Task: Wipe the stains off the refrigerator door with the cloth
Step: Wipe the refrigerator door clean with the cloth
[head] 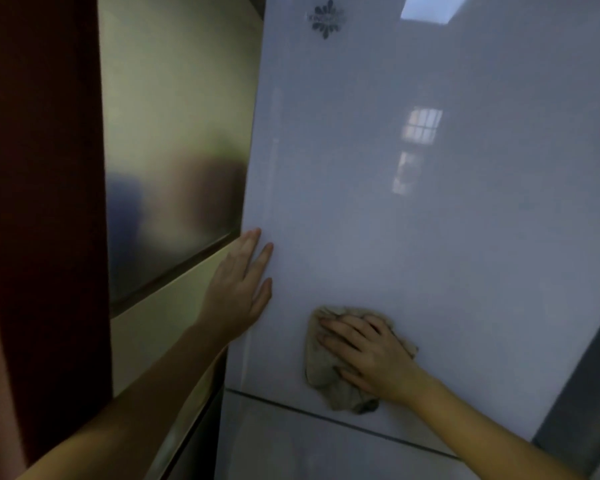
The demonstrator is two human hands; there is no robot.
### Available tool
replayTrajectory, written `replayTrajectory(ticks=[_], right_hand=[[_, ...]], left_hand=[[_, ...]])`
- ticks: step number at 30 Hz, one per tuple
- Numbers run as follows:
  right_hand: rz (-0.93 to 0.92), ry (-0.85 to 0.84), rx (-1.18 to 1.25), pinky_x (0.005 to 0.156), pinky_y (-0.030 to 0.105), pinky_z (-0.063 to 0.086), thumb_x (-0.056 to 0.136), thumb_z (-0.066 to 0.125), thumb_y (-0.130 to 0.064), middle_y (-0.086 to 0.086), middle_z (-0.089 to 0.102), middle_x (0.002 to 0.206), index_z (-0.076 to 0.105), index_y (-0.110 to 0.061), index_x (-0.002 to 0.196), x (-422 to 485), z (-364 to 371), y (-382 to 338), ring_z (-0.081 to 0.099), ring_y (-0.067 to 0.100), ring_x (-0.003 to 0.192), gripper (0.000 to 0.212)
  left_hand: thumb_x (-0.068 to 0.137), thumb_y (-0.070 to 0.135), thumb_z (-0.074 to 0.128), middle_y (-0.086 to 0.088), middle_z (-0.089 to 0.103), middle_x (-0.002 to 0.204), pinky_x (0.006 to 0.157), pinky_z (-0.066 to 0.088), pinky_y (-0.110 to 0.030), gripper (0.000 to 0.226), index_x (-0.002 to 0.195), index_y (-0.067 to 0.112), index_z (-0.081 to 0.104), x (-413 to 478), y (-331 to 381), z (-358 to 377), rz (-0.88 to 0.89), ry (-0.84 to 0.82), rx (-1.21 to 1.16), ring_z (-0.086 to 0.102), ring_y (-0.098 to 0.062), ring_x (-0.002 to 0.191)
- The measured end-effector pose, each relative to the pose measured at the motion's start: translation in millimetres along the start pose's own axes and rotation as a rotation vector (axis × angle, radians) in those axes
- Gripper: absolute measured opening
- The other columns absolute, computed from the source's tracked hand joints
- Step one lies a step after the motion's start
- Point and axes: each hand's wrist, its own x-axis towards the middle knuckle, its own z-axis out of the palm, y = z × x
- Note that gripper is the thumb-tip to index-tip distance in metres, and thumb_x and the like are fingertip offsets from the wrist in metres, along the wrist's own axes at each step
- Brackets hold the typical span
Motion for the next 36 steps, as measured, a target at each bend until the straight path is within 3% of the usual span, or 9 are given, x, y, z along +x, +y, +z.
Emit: replayTrajectory(ticks=[7,12,14,20,23,27,32,36], right_hand=[[0.214,0.172,-0.033,0.099,0.044,0.041,0.09,0.066,-0.043,0.008,0.054,0.15,0.06,-0.019,0.139,55.2,-52.9,51.6,0.054,0.029,0.127,0.055],[0.43,0.343,-0.043,0.105,0.043,0.034,0.087,0.068,-0.043,0.005,0.055,0.148,0.063,-0.021,0.136,104.2,-76.2,73.5,0.05,0.029,0.129,0.054],[0.404,0.318,-0.038,0.105,0.044,0.034,0.086,0.07,-0.042,0.005,0.055,0.148,0.062,-0.02,0.137,105.5,-66.1,61.1,0.049,0.03,0.128,0.056],[0.038,0.004,-0.003,0.098,0.042,0.038,0.089,0.066,-0.043,0.005,0.051,0.153,0.059,-0.022,0.14,39.0,5.8,-10.1,0.053,0.027,0.129,0.056],[-0.037,-0.073,0.019,0.099,0.04,0.039,0.092,0.064,-0.043,0.002,0.049,0.155,0.057,-0.023,0.142,13.4,17.8,-23.8,0.053,0.023,0.132,0.054],[0.098,0.046,-0.027,0.098,0.042,0.038,0.09,0.068,-0.044,0.006,0.055,0.15,0.061,-0.021,0.139,41.9,-6.3,4.6,0.06,0.028,0.124,0.055],[0.402,0.323,-0.069,0.105,0.044,0.035,0.09,0.068,-0.044,0.006,0.055,0.148,0.061,-0.02,0.139,100.4,-54.6,50.6,0.049,0.028,0.13,0.055],[0.356,0.318,-0.056,0.102,0.044,0.036,0.088,0.07,-0.042,0.007,0.055,0.148,0.062,-0.019,0.138,106.3,-45.1,40.1,0.049,0.028,0.129,0.056]], left_hand=[[0.097,0.028,0.054,-0.023,0.04,0.156,0.114,0.041,-0.049,0.052,0.144,0.006,0.05,4.3,1.7,1.0,0.014,0.071,0.008,0.041,-0.039,0.144],[0.096,0.028,0.057,-0.022,0.041,0.156,0.116,0.037,-0.048,0.054,0.145,0.007,0.05,8.2,-1.2,9.3,0.037,0.107,0.029,0.04,-0.037,0.144],[0.096,0.028,0.057,-0.022,0.041,0.156,0.117,0.035,-0.046,0.054,0.145,0.007,0.05,7.0,-3.0,10.4,0.055,0.12,0.04,0.039,-0.037,0.145],[0.097,0.029,0.057,-0.02,0.042,0.156,0.117,0.036,-0.045,0.053,0.146,0.009,0.049,7.0,-5.8,13.2,0.049,0.135,0.052,0.041,-0.036,0.144],[0.098,0.029,0.057,-0.019,0.041,0.157,0.118,0.035,-0.044,0.053,0.147,0.01,0.049,6.4,-5.4,14.2,0.047,0.131,0.054,0.039,-0.034,0.146],[0.097,0.03,0.058,-0.019,0.041,0.157,0.116,0.036,-0.045,0.055,0.147,0.01,0.048,7.0,-4.5,14.8,0.037,0.133,0.049,0.038,-0.035,0.146],[0.097,0.031,0.058,-0.02,0.04,0.157,0.116,0.036,-0.045,0.056,0.147,0.01,0.048,5.8,-5.2,16.0,0.043,0.13,0.061,0.038,-0.035,0.146],[0.097,0.03,0.059,-0.021,0.041,0.156,0.116,0.038,-0.046,0.054,0.146,0.008,0.049,6.2,-5.4,16.4,0.055,0.145,0.056,0.04,-0.037,0.145]])
